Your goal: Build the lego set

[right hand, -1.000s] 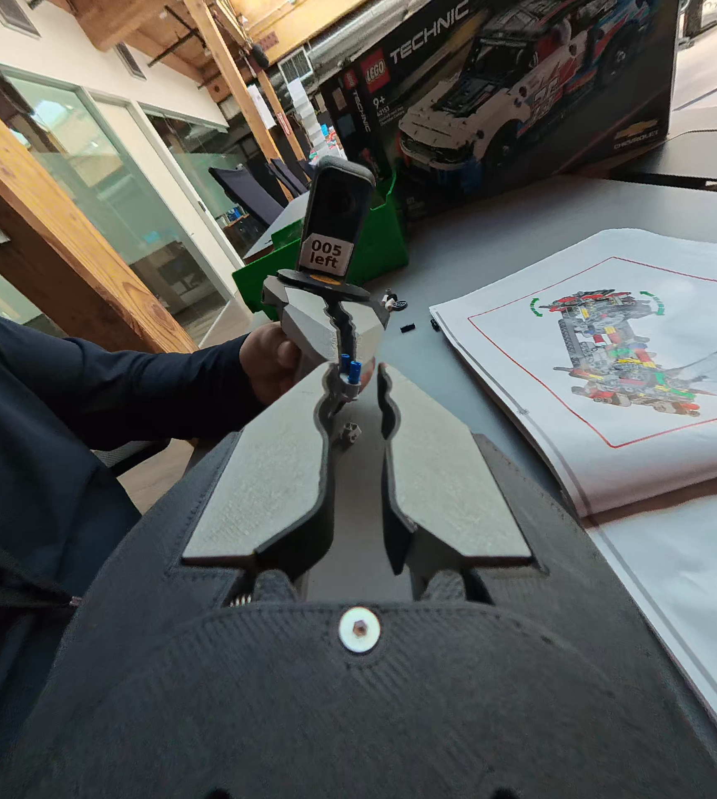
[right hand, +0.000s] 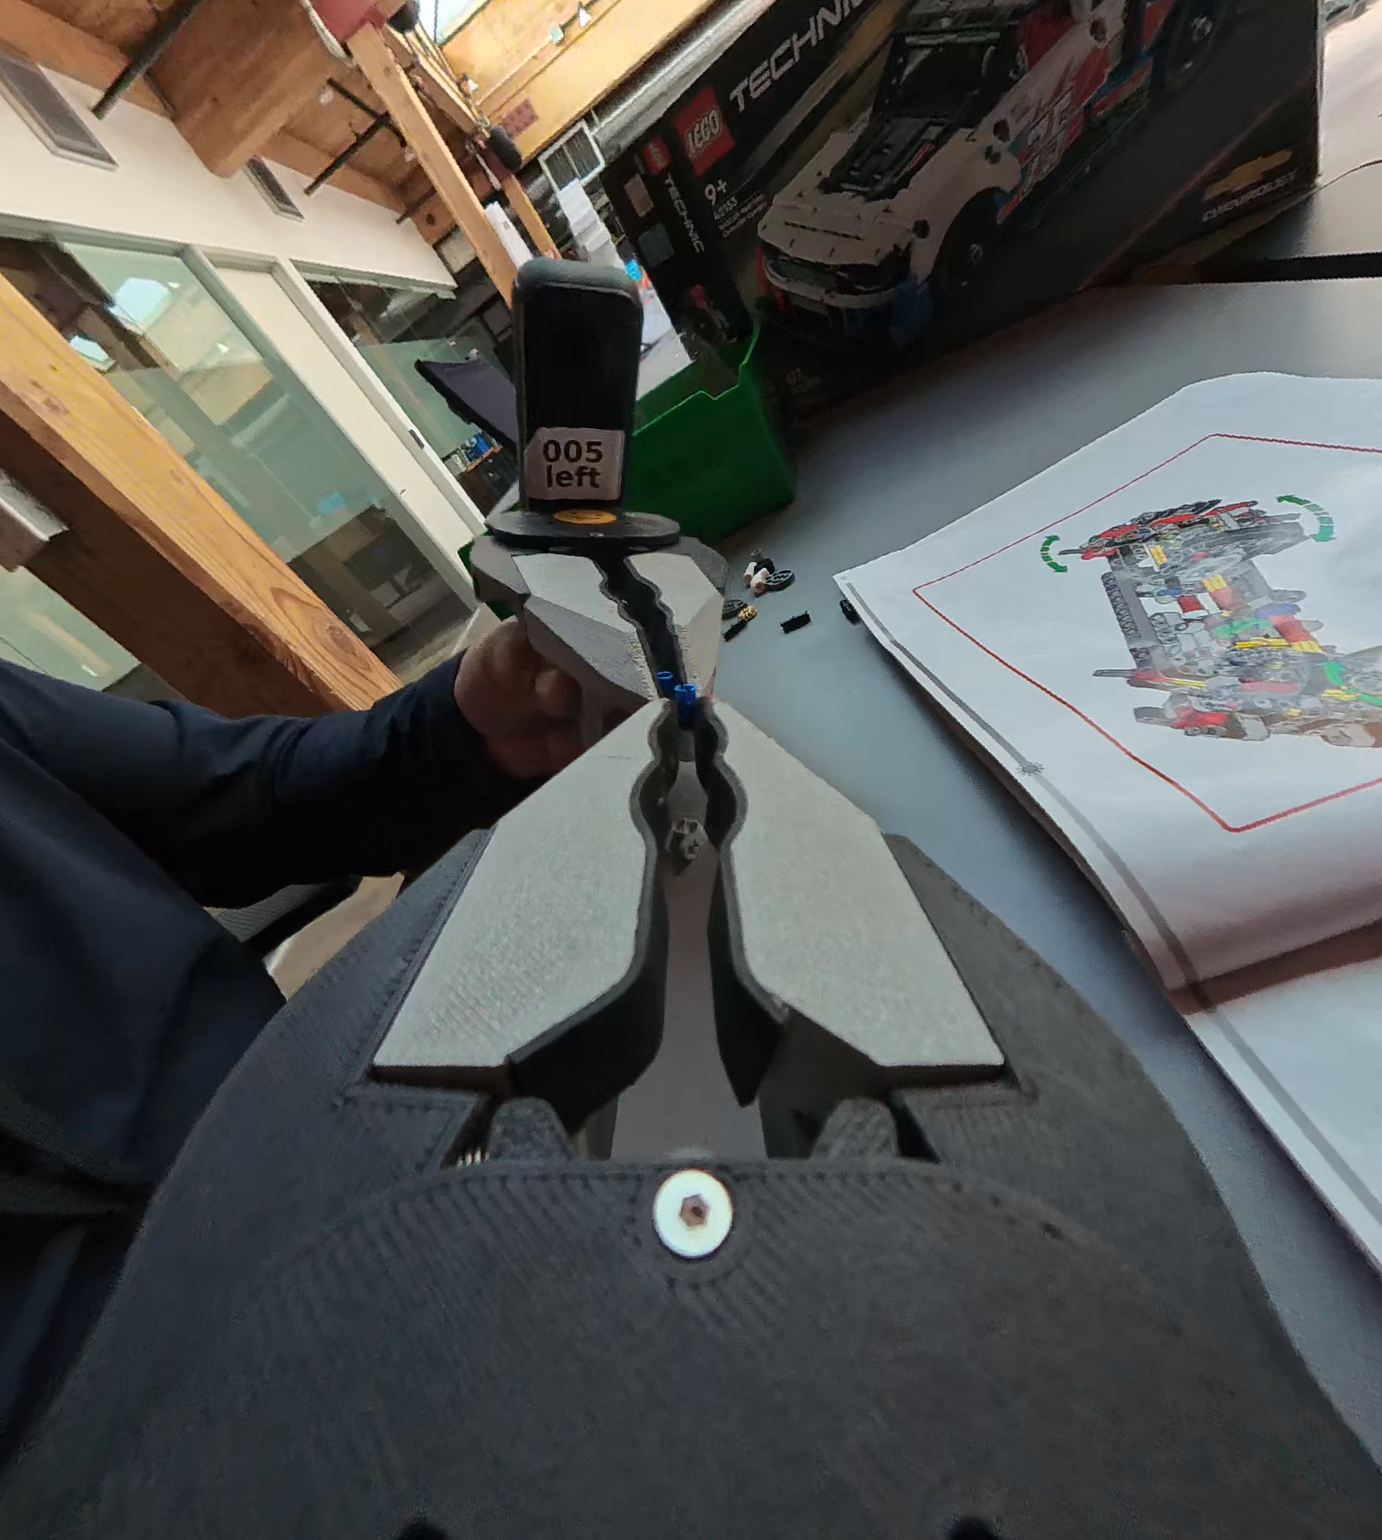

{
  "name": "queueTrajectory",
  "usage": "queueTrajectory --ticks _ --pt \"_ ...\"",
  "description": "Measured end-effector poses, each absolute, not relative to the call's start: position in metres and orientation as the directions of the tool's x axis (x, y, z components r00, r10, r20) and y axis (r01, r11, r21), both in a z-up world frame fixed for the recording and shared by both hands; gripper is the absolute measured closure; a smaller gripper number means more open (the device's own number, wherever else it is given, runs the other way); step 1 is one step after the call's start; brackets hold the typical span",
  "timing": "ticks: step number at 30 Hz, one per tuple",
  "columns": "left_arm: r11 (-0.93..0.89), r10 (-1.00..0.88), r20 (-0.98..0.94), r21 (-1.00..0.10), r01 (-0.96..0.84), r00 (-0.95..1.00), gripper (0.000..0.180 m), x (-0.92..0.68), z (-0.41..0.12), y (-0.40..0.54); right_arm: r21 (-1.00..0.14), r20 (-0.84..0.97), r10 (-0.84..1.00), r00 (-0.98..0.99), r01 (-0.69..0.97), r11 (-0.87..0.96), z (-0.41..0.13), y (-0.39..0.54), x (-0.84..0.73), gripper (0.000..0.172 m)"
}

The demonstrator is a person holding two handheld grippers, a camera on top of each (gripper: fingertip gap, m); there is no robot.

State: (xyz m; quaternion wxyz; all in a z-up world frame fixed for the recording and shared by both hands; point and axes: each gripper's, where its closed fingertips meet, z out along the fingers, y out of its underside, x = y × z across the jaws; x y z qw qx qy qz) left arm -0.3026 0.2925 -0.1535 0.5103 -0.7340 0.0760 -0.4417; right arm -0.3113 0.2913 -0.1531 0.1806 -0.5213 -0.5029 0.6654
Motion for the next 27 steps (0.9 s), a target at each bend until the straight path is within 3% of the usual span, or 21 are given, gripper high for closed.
queueTrajectory --ticks 7,24,27 --pt "-0.425 -0.541 0.504 -0.855 0.298 0.673 0.178 -0.311 -0.150 0.294 -0.799 -0.597 0.697 -0.397 0.226 -0.556 -0.148 0.295 -0.321 0.172" --pt "-0.373 -0.504 0.401 -0.900 0.227 0.765 0.178 -0.316 -0.146 0.300 -0.759 -0.637 0.672 -0.378 0.160 -0.631 -0.142 0.302 -0.326 0.172" --pt "-0.461 -0.510 0.268 -0.888 0.003 0.817 0.179 -0.300 -0.183 0.296 -0.699 -0.666 0.637 -0.387 0.025 -0.715 -0.125 0.324 -0.321 0.172"
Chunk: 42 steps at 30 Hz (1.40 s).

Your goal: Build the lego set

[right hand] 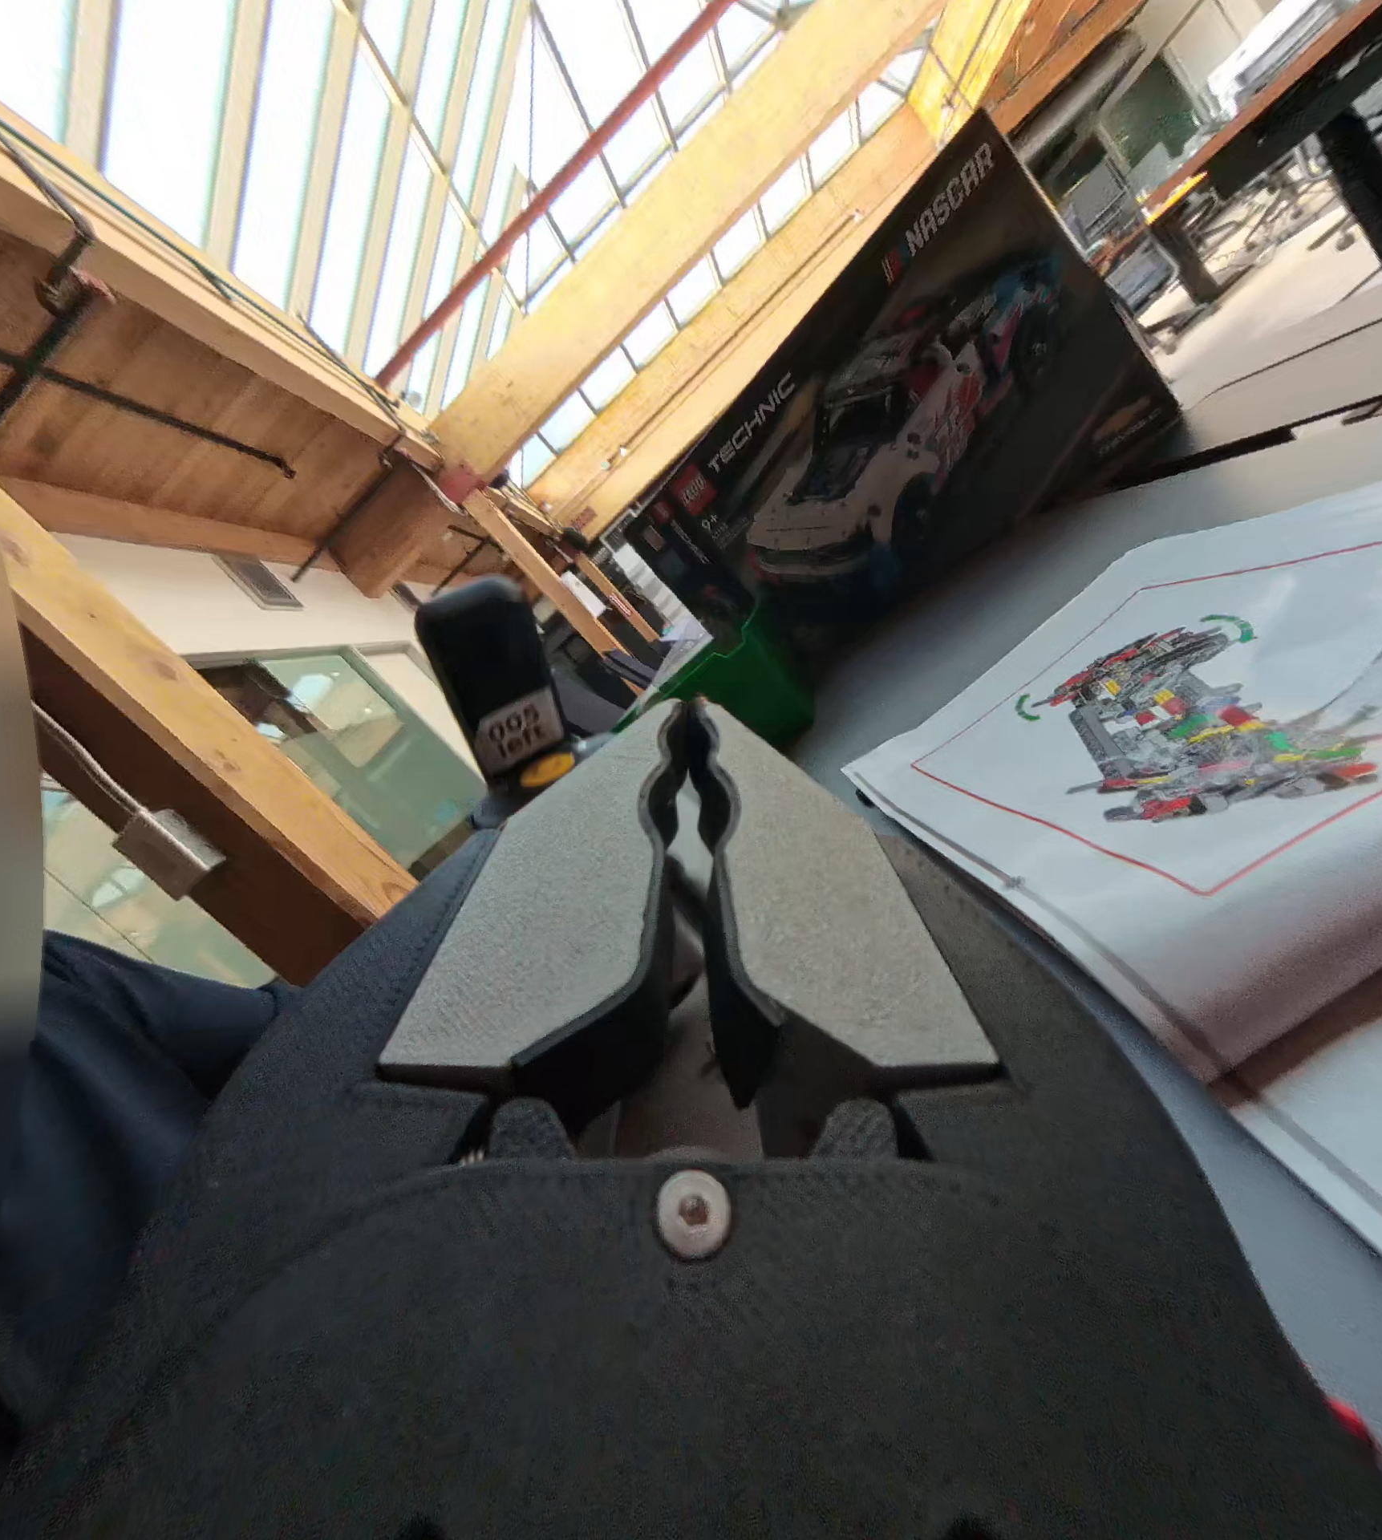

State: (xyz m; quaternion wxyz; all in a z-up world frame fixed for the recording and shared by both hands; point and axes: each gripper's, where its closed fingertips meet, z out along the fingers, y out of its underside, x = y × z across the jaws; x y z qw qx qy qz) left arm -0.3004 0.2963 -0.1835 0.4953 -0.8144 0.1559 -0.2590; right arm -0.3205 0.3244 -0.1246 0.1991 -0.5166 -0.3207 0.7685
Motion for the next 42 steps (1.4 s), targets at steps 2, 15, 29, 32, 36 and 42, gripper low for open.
queueTrajectory --ticks 2,15,29,32,36,42 --pt "-0.478 -0.570 0.248 -0.876 -0.071 0.783 0.179 -0.265 -0.199 0.292 -0.687 -0.685 0.631 -0.365 0.036 -0.725 -0.130 0.333 -0.320 0.172" --pt "-0.292 -0.555 0.231 -0.954 0.072 0.799 0.178 -0.305 -0.150 0.297 -0.925 -0.367 0.842 -0.396 0.252 -0.285 -0.149 0.296 -0.307 0.172" --pt "-0.315 -0.606 0.294 -0.942 0.117 0.739 0.178 -0.293 -0.147 0.292 -0.954 -0.285 0.854 -0.436 0.211 -0.211 -0.143 0.289 -0.306 0.170" --pt "-0.341 -0.612 0.343 -0.927 0.153 0.713 0.178 -0.292 -0.146 0.291 -0.951 -0.299 0.850 -0.433 0.211 -0.227 -0.144 0.289 -0.307 0.171" --pt "-0.336 -0.564 0.336 -0.928 0.162 0.755 0.179 -0.304 -0.149 0.297 -0.933 -0.342 0.871 -0.352 0.235 -0.271 -0.148 0.295 -0.318 0.171" --pt "-0.286 -0.462 0.131 -0.958 -0.008 0.877 0.179 -0.314 -0.155 0.304 -0.851 -0.525 0.786 -0.327 0.191 -0.489 -0.147 0.304 -0.331 0.171"
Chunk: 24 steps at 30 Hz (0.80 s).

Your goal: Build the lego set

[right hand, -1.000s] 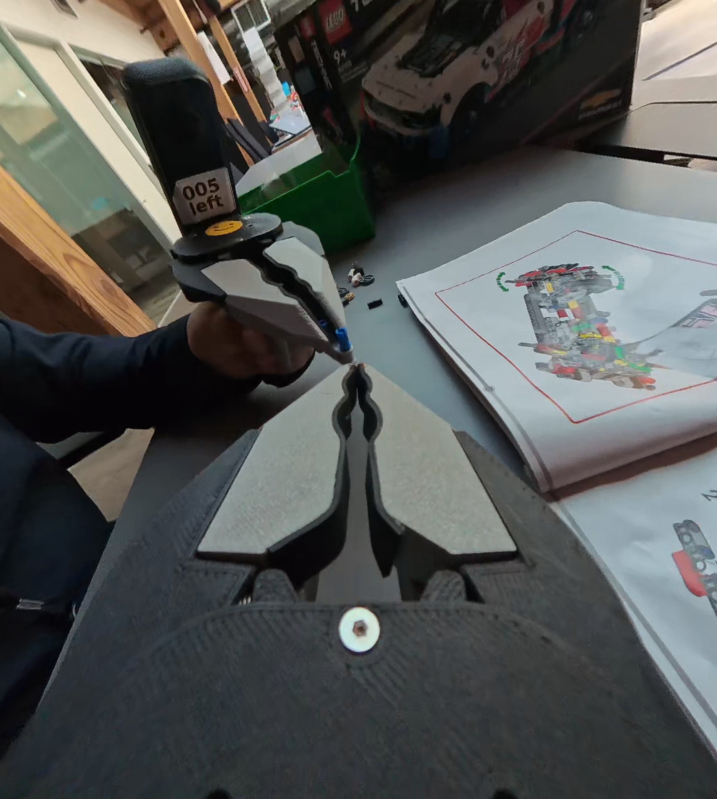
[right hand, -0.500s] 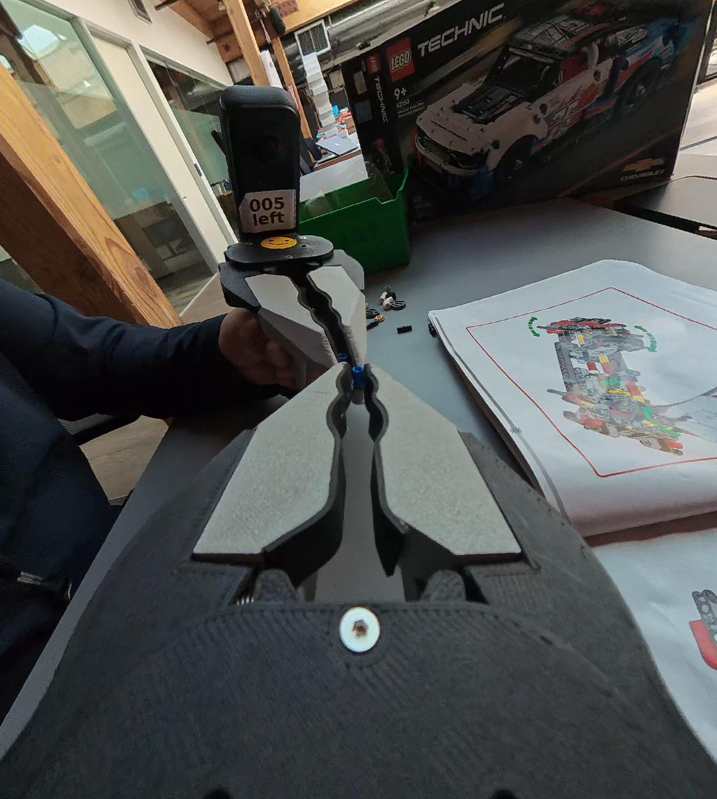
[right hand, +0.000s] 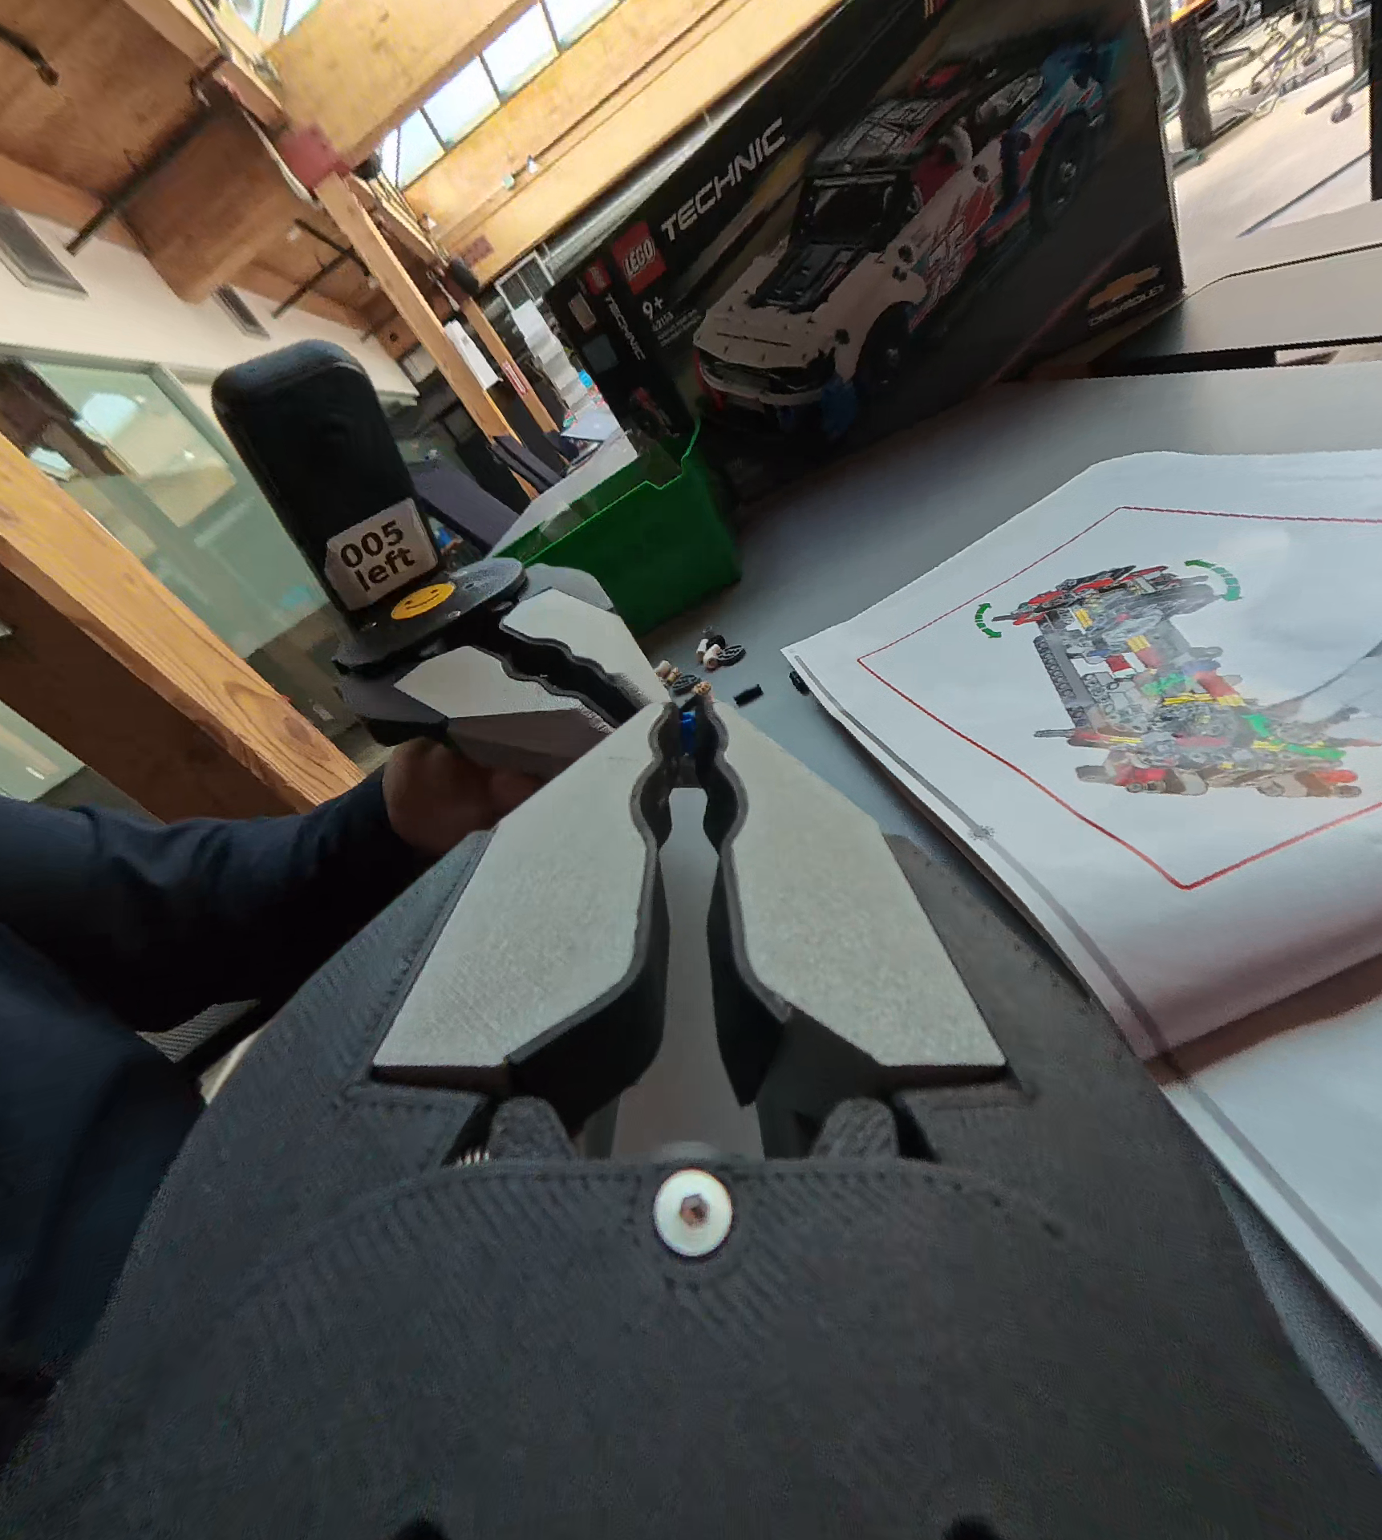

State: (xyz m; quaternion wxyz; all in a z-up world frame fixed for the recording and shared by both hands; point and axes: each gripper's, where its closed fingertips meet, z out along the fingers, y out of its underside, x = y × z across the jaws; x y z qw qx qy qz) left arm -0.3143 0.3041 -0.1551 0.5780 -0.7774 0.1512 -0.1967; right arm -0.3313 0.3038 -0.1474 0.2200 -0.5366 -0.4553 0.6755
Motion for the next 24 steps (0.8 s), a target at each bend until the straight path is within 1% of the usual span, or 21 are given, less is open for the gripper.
queueTrajectory --ticks 2,3,4,5,6,8,10,12,13,14,16,18,19,20,24 --pt "-0.297 -0.456 0.108 -0.954 -0.037 0.883 0.180 -0.314 -0.159 0.306 -0.834 -0.549 0.761 -0.346 0.160 -0.528 -0.143 0.306 -0.330 0.172" --pt "-0.415 -0.467 0.115 -0.904 -0.103 0.877 0.178 -0.310 -0.187 0.304 -0.810 -0.553 0.743 -0.377 0.036 -0.585 -0.120 0.316 -0.325 0.172" --pt "-0.460 -0.483 0.148 -0.881 -0.106 0.863 0.179 -0.301 -0.204 0.302 -0.795 -0.550 0.744 -0.379 -0.033 -0.605 -0.106 0.330 -0.320 0.172" --pt "-0.449 -0.480 0.139 -0.887 -0.106 0.866 0.178 -0.301 -0.201 0.305 -0.802 -0.547 0.769 -0.331 -0.055 -0.594 -0.108 0.341 -0.320 0.172" --pt "-0.357 -0.471 0.121 -0.932 -0.064 0.874 0.179 -0.304 -0.181 0.310 -0.821 -0.540 0.793 -0.282 -0.031 -0.570 -0.119 0.347 -0.321 0.172" --pt "-0.311 -0.474 0.163 -0.950 0.009 0.865 0.179 -0.310 -0.159 0.310 -0.857 -0.510 0.816 -0.274 0.084 -0.508 -0.137 0.338 -0.322 0.172" --pt "-0.294 -0.503 0.229 -0.952 0.084 0.833 0.178 -0.311 -0.151 0.304 -0.894 -0.448 0.834 -0.323 0.159 -0.419 -0.141 0.324 -0.321 0.172" --pt "-0.334 -0.521 0.346 -0.924 0.187 0.780 0.178 -0.313 -0.151 0.300 -0.922 -0.385 0.856 -0.344 0.190 -0.338 -0.143 0.316 -0.320 0.172" --pt "-0.345 -0.528 0.382 -0.913 0.219 0.759 0.178 -0.315 -0.150 0.300 -0.933 -0.359 0.860 -0.364 0.182 -0.312 -0.141 0.311 -0.320 0.157" --pt "-0.352 -0.530 0.411 -0.903 0.248 0.742 0.178 -0.316 -0.149 0.300 -0.935 -0.353 0.855 -0.380 0.180 -0.306 -0.140 0.307 -0.320 0.154" --pt "-0.370 -0.540 0.450 -0.886 0.279 0.711 0.178 -0.316 -0.149 0.299 -0.932 -0.362 0.829 -0.425 0.197 -0.306 -0.140 0.298 -0.319 0.156" --pt "-0.381 -0.560 0.467 -0.879 0.288 0.684 0.179 -0.311 -0.148 0.298 -0.926 -0.373 0.828 -0.419 0.220 -0.306 -0.145 0.296 -0.323 0.157" --pt "-0.383 -0.567 0.468 -0.878 0.287 0.678 0.178 -0.309 -0.148 0.297 -0.926 -0.374 0.827 -0.419 0.213 -0.311 -0.144 0.296 -0.324 0.167" --pt "-0.383 -0.567 0.476 -0.875 0.295 0.672 0.178 -0.308 -0.147 0.297 -0.926 -0.375 0.823 -0.426 0.215 -0.311 -0.144 0.295 -0.324 0.169" --pt "-0.399 -0.566 0.508 -0.858 0.324 0.649 0.178 -0.307 -0.148 0.298 -0.900 -0.435 0.783 -0.445 0.233 -0.368 -0.147 0.294 -0.323 0.171"
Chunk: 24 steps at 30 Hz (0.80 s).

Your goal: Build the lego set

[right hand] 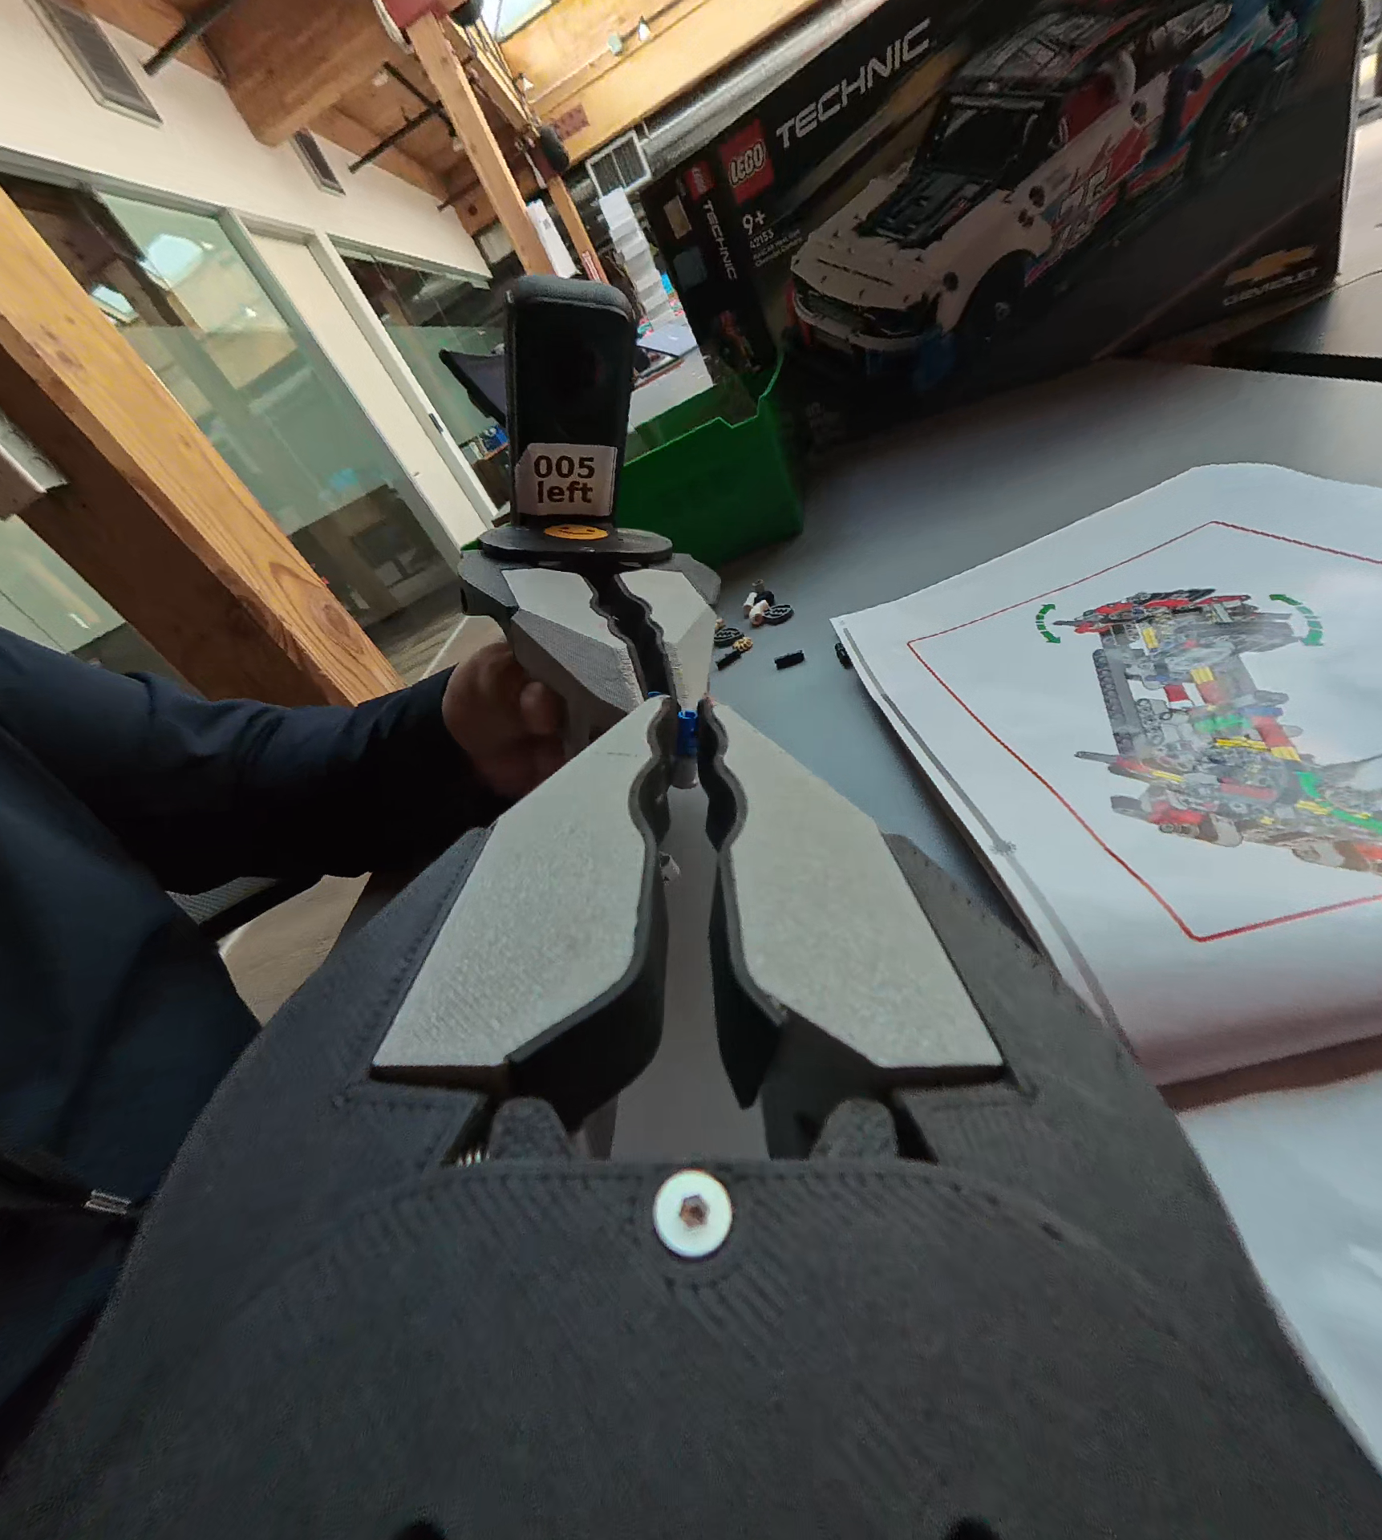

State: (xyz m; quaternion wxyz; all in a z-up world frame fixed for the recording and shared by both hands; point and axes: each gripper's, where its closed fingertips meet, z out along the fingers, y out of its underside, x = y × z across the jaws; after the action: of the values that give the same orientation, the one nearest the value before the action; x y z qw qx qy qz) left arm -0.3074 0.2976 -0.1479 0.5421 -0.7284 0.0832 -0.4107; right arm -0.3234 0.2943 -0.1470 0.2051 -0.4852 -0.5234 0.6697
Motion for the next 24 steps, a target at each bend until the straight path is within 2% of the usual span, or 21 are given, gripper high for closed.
queueTrajectory --ticks 3,6,8,9,10,12,13,15,16,17,18,20,22,24 --pt "-0.381 -0.543 0.470 -0.877 0.294 0.696 0.178 -0.312 -0.151 0.301 -0.879 -0.476 0.793 -0.381 0.234 -0.416 -0.149 0.299 -0.331 0.171" --pt "-0.298 -0.460 0.232 -0.950 0.097 0.857 0.179 -0.325 -0.154 0.307 -0.836 -0.548 0.771 -0.325 0.198 -0.511 -0.148 0.306 -0.345 0.170" --pt "-0.261 -0.430 0.121 -0.965 0.005 0.895 0.178 -0.326 -0.149 0.308 -0.825 -0.563 0.760 -0.325 0.163 -0.542 -0.141 0.309 -0.347 0.172" --pt "-0.281 -0.427 0.114 -0.960 -0.012 0.897 0.180 -0.325 -0.152 0.308 -0.823 -0.564 0.757 -0.331 0.145 -0.549 -0.137 0.309 -0.346 0.172" --pt "-0.385 -0.433 0.114 -0.920 -0.069 0.894 0.179 -0.322 -0.177 0.306 -0.794 -0.577 0.744 -0.338 0.017 -0.608 -0.117 0.324 -0.338 0.172" --pt "-0.432 -0.442 0.177 -0.901 -0.036 0.879 0.179 -0.315 -0.195 0.305 -0.739 -0.595 0.740 -0.315 -0.149 -0.657 -0.094 0.366 -0.314 0.172" --pt "-0.366 -0.437 0.186 -0.930 0.015 0.880 0.178 -0.319 -0.180 0.309 -0.753 -0.587 0.758 -0.284 -0.154 -0.640 -0.098 0.375 -0.307 0.172" --pt "-0.282 -0.471 0.252 -0.951 0.127 0.845 0.179 -0.323 -0.150 0.310 -0.820 -0.544 0.796 -0.264 -0.032 -0.571 -0.116 0.366 -0.308 0.172" --pt "-0.279 -0.501 0.264 -0.951 0.135 0.825 0.179 -0.320 -0.147 0.307 -0.851 -0.498 0.805 -0.322 0.005 -0.524 -0.115 0.351 -0.309 0.172" --pt "-0.280 -0.522 0.268 -0.950 0.134 0.810 0.179 -0.317 -0.148 0.304 -0.859 -0.460 0.752 -0.472 0.023 -0.511 -0.104 0.327 -0.305 0.172" --pt "-0.279 -0.527 0.260 -0.952 0.124 0.809 0.178 -0.316 -0.150 0.303 -0.826 -0.456 0.613 -0.646 0.051 -0.561 -0.089 0.306 -0.294 0.172" --pt "-0.286 -0.551 0.233 -0.955 0.081 0.801 0.178 -0.311 -0.154 0.299 -0.692 -0.457 0.322 -0.829 0.105 -0.714 -0.065 0.300 -0.271 0.168" --pt "-0.300 -0.560 0.228 -0.952 0.062 0.796 0.178 -0.308 -0.157 0.298 -0.612 -0.259 0.038 -0.965 0.134 -0.780 -0.036 0.293 -0.226 0.161" --pt "-0.305 -0.576 0.230 -0.951 0.055 0.784 0.178 -0.304 -0.157 0.296 -0.647 -0.086 -0.174 -0.981 0.188 -0.739 -0.022 0.276 -0.185 0.154"
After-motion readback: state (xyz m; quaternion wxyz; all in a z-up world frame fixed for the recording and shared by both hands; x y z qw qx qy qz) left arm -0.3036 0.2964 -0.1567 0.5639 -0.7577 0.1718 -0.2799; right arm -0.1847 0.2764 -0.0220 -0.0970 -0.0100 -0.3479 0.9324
